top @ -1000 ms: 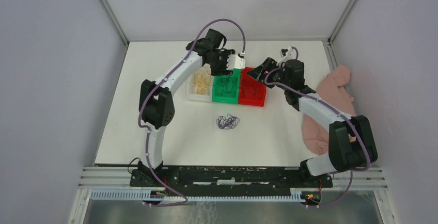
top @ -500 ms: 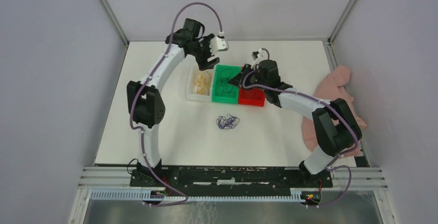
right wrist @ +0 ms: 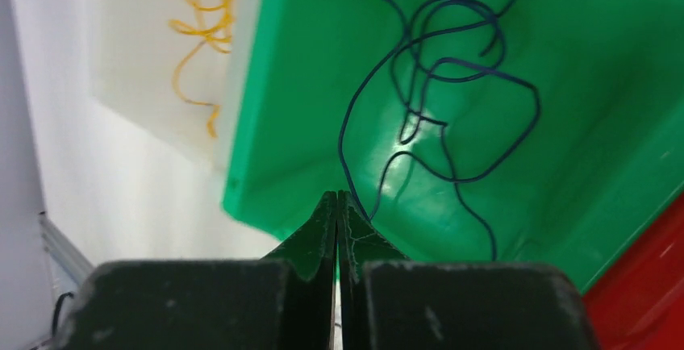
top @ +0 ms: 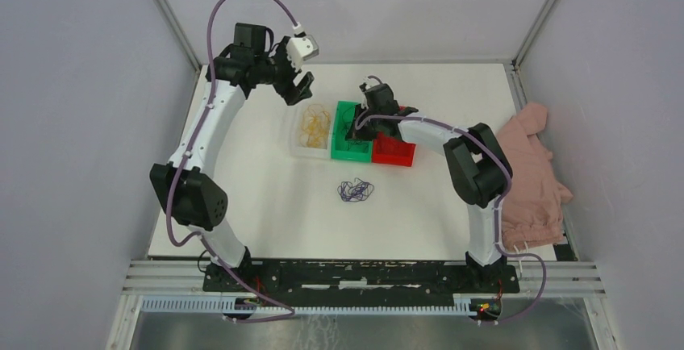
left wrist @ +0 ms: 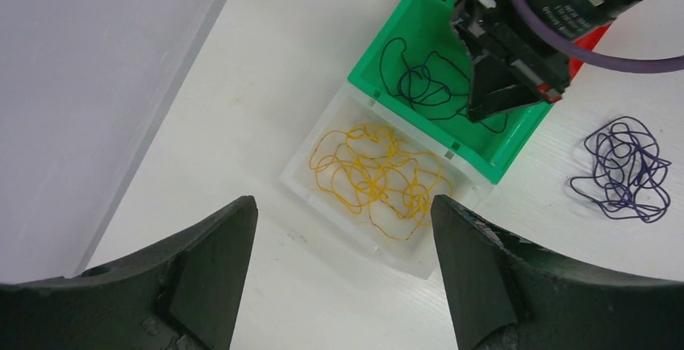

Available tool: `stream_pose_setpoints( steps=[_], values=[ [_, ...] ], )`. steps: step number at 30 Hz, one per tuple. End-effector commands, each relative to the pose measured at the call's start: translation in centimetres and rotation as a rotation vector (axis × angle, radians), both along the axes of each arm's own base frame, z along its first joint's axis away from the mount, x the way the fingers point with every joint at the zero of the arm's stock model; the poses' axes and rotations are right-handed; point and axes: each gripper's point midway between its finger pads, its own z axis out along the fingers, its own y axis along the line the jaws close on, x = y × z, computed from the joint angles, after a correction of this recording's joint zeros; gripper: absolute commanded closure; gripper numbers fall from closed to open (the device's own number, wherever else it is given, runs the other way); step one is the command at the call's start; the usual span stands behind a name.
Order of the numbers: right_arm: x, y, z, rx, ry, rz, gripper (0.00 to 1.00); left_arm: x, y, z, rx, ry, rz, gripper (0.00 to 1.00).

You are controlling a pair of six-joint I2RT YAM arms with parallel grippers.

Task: Untangle the cables
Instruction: Move the bin to the center of the board, then untie the cable.

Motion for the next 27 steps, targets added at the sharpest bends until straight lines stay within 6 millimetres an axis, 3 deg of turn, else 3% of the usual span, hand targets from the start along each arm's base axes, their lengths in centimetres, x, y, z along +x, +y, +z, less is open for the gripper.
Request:
stream_pose_setpoints(
  steps=[1, 4, 8, 10, 12, 17, 21, 27],
  values=[
    [1.6, -1.2, -1.4, -0.158, -0.009, -0.017, 1.00, -1.4, -0.6, 1.8, -0.078, -0.003, 0.000, 0.13],
    [2.2, -0.8, -0.8, -0.206, -0.046, 0.002, 1.00, -2.8, -0.4, 1.5, -0.069, 0.008, -0.032, 0.12],
    [2.0, 0.1, 3.4, -0.185, -0.145, 0.024, 0.95, -5.5, -0.4, -0.6, -0.049, 0.053, -0.099, 0.12],
    [1.5, 0.3, 6.0, -0.161, -0.199, 0.031, 0.84, -7.0, -0.3, -1.7, -0.036, 0.066, -0.137, 0.11],
    [0.6, 0.1, 8.4, -0.147, -0.249, 0.036, 0.67, -8.2, -0.1, -2.5, -0.025, 0.076, -0.157, 0.11],
    [-3.2, -0.7, 11.3, -0.133, -0.307, 0.072, 0.49, -10.7, 0.6, -3.4, 0.007, 0.103, -0.187, 0.11],
    [-7.9, -1.1, 10.1, -0.150, -0.293, 0.151, 0.37, -12.0, 0.9, -3.1, 0.015, 0.094, -0.197, 0.11],
    [-12.7, -1.6, 5.0, -0.158, -0.173, 0.261, 0.39, -13.5, 1.3, -2.8, 0.024, 0.085, -0.211, 0.11]
  ],
)
